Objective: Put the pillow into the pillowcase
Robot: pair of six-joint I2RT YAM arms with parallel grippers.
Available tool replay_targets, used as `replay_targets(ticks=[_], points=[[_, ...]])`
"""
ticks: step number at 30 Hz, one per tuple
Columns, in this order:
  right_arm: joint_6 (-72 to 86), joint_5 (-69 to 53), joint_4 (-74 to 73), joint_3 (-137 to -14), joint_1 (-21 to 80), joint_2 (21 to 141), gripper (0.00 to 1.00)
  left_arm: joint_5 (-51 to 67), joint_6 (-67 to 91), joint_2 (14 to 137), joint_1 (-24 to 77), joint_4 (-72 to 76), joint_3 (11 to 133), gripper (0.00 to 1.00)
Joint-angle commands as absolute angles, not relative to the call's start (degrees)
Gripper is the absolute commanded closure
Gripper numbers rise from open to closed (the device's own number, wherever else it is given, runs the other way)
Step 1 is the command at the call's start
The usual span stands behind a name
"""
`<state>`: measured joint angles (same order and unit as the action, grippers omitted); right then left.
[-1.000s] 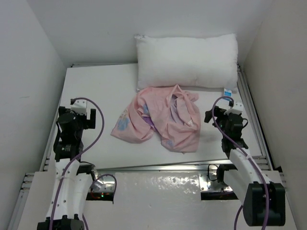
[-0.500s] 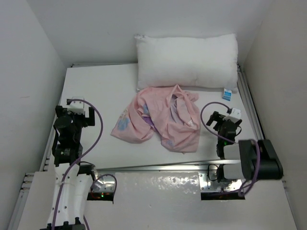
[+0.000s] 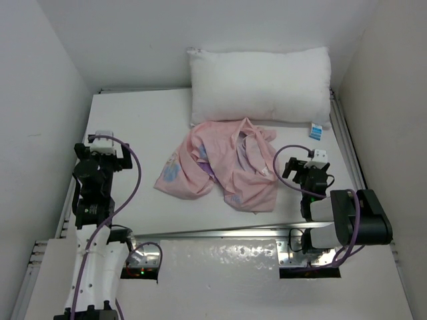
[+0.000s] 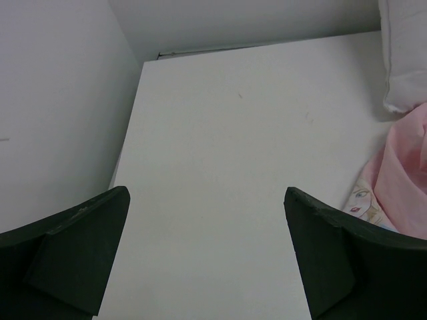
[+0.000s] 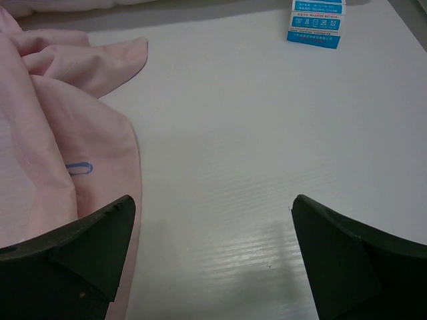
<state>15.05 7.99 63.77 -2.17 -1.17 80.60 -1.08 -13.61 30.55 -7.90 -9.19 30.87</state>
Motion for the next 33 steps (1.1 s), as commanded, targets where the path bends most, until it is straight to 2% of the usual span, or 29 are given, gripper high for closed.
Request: replay_targets(ticks=[1,8,17,25,33], points=[[13.7,4.7,66.4,1.6,-0.9,80.2,0.01,0.7,-11.4,31.1,-8.3,-3.0,32.2,0.00],[13.5,4.8,65.5,1.4,-0.9,80.3,0.01,2.1,-9.8,35.6,-8.3,2.2,33.1,0.00],[13.5,4.8,65.5,1.4,-0.9,80.2,0.01,5.4,-12.8,41.8,-8.3,-2.4,39.4,0.00],[13.5,4.8,65.6,1.4,-0.9,80.3,0.01,-1.2,-22.5,37.5,-8.3,-13.0,42.8,0.00],[13.6,4.7,65.8,1.4,-0.9,80.3,0.01,2.5,-25.0,33.7,-8.3,-12.8,41.9,0.00]])
